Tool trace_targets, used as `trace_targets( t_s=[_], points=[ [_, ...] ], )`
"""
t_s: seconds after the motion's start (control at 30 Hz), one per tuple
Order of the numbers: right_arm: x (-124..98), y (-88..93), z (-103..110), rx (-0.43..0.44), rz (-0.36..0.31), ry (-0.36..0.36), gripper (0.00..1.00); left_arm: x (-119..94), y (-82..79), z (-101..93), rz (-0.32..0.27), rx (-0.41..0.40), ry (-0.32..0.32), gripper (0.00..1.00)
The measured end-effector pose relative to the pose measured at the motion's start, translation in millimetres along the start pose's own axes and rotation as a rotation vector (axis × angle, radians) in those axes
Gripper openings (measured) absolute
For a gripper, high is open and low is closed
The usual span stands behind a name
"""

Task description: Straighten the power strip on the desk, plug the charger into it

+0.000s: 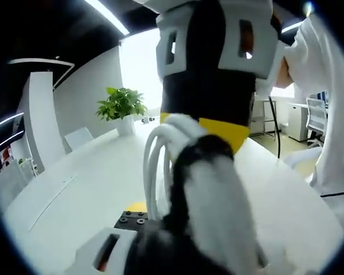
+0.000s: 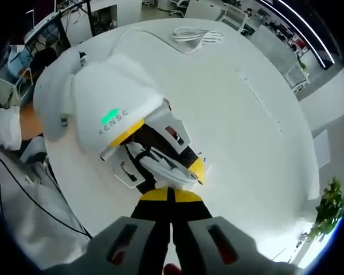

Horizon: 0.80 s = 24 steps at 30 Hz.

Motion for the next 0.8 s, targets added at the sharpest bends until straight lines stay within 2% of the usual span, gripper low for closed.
trace_targets(
  t_s=[0.13,0.27,0.43,0.53,0.7,0.8],
  points=[
    [1,-0.7,-4,0.006,-0.006,0.006,0.00,-1,-0.3,3.3,-0.004,-0.004,-0.025,0.34],
    [1,-1.6,2,-0.041,-0.005,0.070,0.00,-4,-0.4,3.3,-0.005,-0.015,-0.015,0.35],
    [0,6.0,-3,-0.025,-0.095,0.049,0.00,-4,0.4,3.0,-0.005,-0.003,-0.016,0.34],
    [0,9.9,-6,0.048,-0.140,0.000,0.00,-5,0.6,3.0,-0.007,-0.009,-0.019,0.34],
    [2,3.5,-7,0.012,-0.072,-0.012,0.00,-5,0.7,3.2,-0.007,-0.013,-0.016,0.34],
    [2,1.0,-11,0.018,-0.055,-0.029,0.00,-5,0.3,4.6,-0.008,-0.032,-0.023,0.33]
  ],
)
Point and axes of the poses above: the point that each gripper's makers call its tool centre point, and the gripper's own axes: x roughly forward along the fingers, z roughly to its left, y roughly out of its underside, the point moved 6 cm from there along -x, roughly backward along the fingers, and after that the axes turned 14 degrees about -x, right-handed, at the moved point
